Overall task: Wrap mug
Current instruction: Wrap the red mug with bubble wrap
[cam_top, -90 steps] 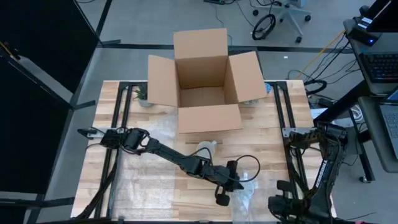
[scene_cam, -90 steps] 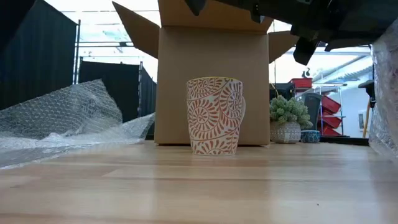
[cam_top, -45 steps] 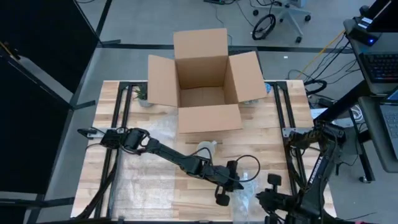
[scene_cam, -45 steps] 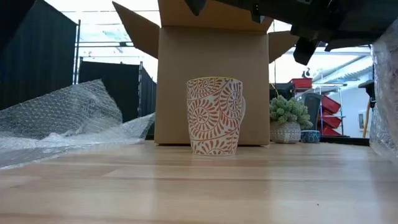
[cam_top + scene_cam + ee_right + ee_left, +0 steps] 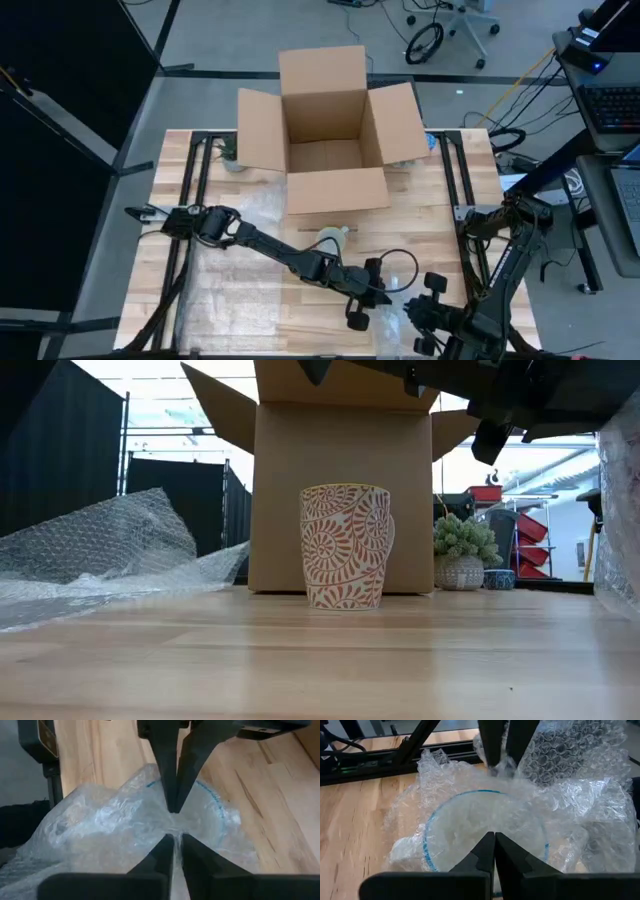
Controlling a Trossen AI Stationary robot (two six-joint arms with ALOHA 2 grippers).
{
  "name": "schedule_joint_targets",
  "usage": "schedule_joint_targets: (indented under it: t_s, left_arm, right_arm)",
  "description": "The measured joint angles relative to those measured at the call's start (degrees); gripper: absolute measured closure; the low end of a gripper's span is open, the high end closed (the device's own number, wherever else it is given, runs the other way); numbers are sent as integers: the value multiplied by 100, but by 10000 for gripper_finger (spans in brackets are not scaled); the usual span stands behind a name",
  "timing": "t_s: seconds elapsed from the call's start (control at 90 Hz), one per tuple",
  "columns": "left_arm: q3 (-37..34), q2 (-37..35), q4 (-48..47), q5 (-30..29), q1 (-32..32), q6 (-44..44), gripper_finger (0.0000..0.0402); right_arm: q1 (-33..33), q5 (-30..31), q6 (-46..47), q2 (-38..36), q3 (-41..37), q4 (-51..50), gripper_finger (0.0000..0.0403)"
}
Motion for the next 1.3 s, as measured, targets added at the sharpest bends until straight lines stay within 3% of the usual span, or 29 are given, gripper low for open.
schedule_joint_targets:
  t_s: [0.356, 0.811, 1.033, 1.3]
  left_arm:
    - [0, 0, 2, 0, 0, 4, 402]
    - [0, 0, 3, -2, 0, 4, 402]
    - [2, 0, 13, -1, 0, 6, 402]
    - [2, 0, 7, 0, 0, 4, 402]
  right_arm:
    - [-472, 40, 325, -2, -32, 102, 257]
    - [-740, -51, -7, -60, -271, 499, 256]
    - [-374, -514, -10, -295, -164, 456, 248]
    - [359, -1254, 1268, -323, -164, 199, 181]
